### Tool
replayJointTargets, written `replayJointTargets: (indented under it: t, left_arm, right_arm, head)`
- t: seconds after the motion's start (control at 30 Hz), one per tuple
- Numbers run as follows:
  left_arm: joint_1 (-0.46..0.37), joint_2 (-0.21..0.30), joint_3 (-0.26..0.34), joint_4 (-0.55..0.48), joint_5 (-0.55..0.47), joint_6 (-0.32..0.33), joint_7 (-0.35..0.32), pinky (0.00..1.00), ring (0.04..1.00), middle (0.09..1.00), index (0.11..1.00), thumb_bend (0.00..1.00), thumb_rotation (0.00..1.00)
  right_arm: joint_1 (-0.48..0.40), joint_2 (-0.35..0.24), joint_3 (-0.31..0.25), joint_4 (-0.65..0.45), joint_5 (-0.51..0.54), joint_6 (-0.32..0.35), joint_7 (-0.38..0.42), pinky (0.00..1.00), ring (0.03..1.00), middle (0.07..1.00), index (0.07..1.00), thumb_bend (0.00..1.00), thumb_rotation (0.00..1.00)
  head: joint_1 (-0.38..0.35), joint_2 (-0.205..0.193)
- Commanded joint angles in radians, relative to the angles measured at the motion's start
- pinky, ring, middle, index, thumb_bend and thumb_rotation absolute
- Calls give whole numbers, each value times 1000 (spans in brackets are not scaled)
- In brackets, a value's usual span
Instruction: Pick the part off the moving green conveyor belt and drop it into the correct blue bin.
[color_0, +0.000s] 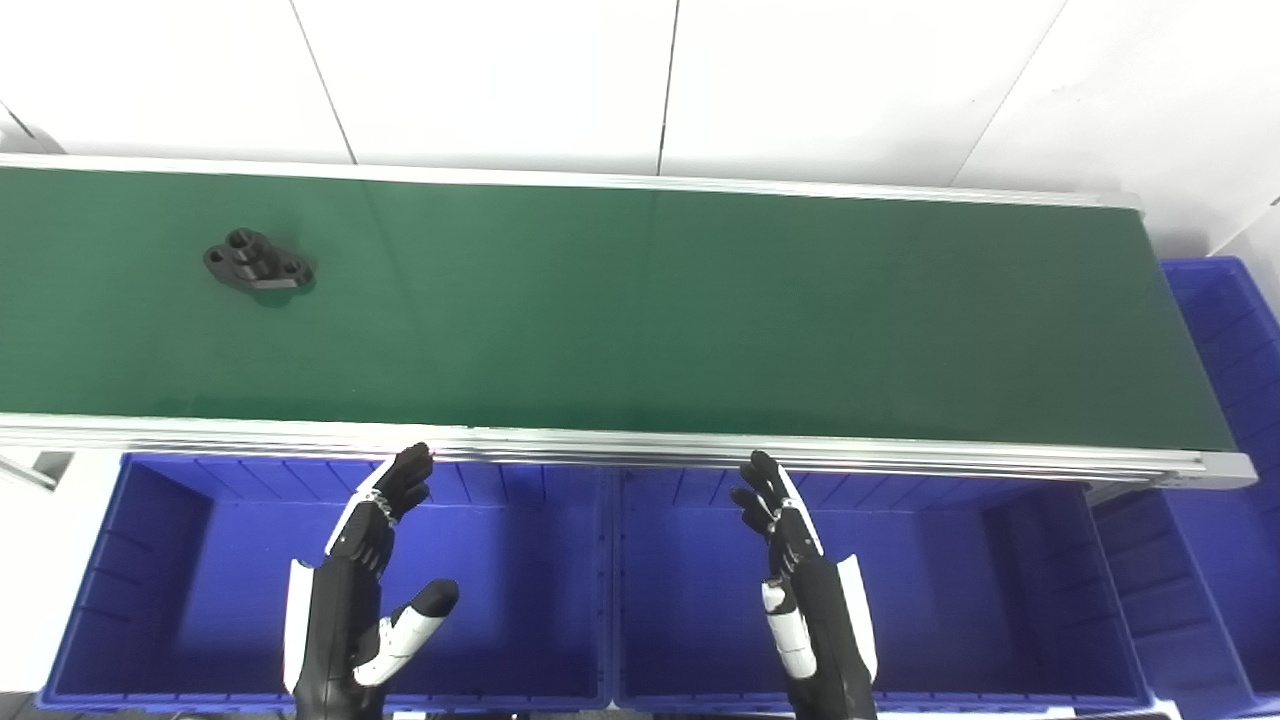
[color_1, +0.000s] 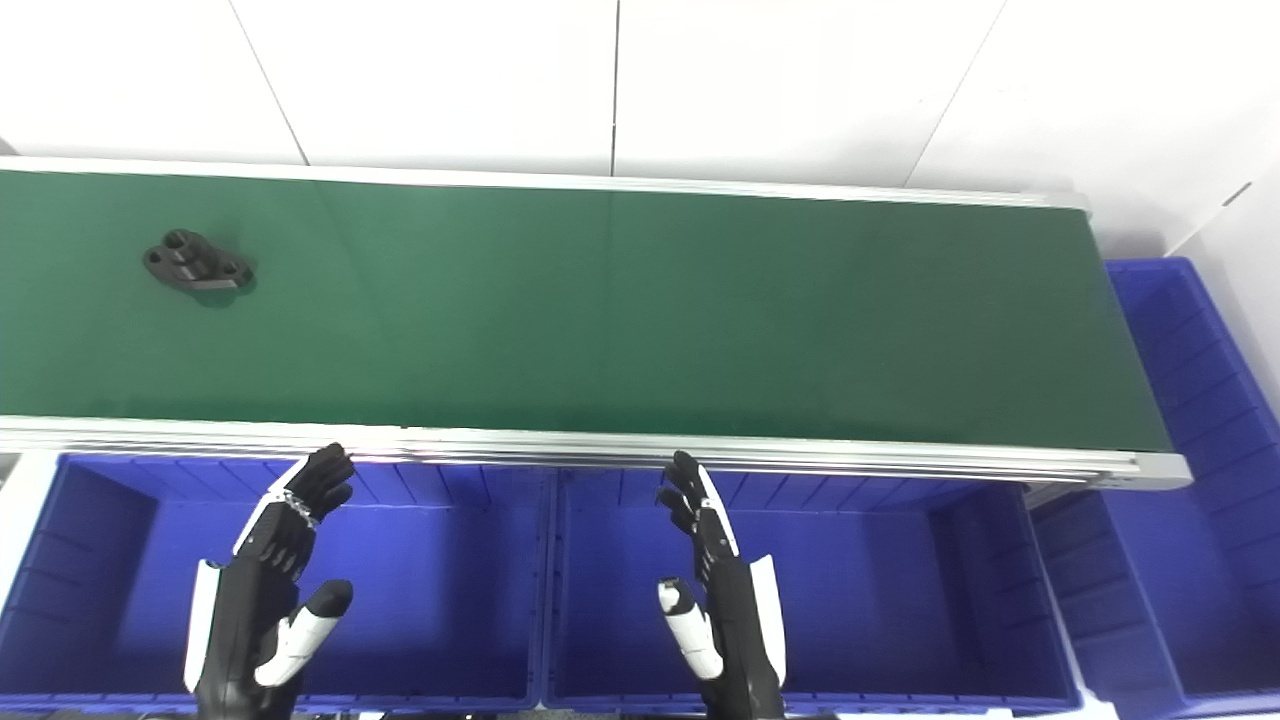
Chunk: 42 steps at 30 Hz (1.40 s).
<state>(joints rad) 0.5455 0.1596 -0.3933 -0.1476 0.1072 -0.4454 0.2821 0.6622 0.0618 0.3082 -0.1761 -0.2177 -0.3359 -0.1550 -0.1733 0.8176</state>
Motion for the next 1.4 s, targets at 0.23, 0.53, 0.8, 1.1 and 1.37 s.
replayJointTargets:
  t: [0.23, 0.53, 0.8, 1.1, 1.37]
  left_arm:
    - [1, 6, -9, -21, 8, -25, 10, 814, 845, 840, 812, 745, 723]
    - [0, 11, -16, -25, 16, -25, 22, 806, 840, 838, 810, 740, 738]
    - [0, 16, -19, -27, 11, -25, 22, 802, 839, 843, 816, 734, 739]
    - [-6, 20, -27, -21, 19, -25, 43, 792, 831, 834, 810, 730, 739]
    - [-13, 30, -59, 23, 35, -25, 83, 786, 830, 833, 807, 743, 748]
  right_arm:
    - [8, 15, 9, -33, -5, -23, 9, 904, 881, 917, 945, 888, 1000]
    - [9, 15, 11, -35, -1, -26, 10, 907, 881, 914, 942, 886, 1000]
    - [7, 15, 11, -30, -3, -30, 9, 903, 881, 917, 945, 891, 1000]
    - [7, 17, 11, -29, -6, -33, 7, 901, 885, 916, 940, 880, 1000]
    - [1, 6, 3, 18, 2, -75, 3, 903, 887, 920, 946, 886, 1000]
  head:
    - [-4, 1]
    - [-5, 2]
    - [-7, 2]
    - [-8, 0]
    - [70, -99]
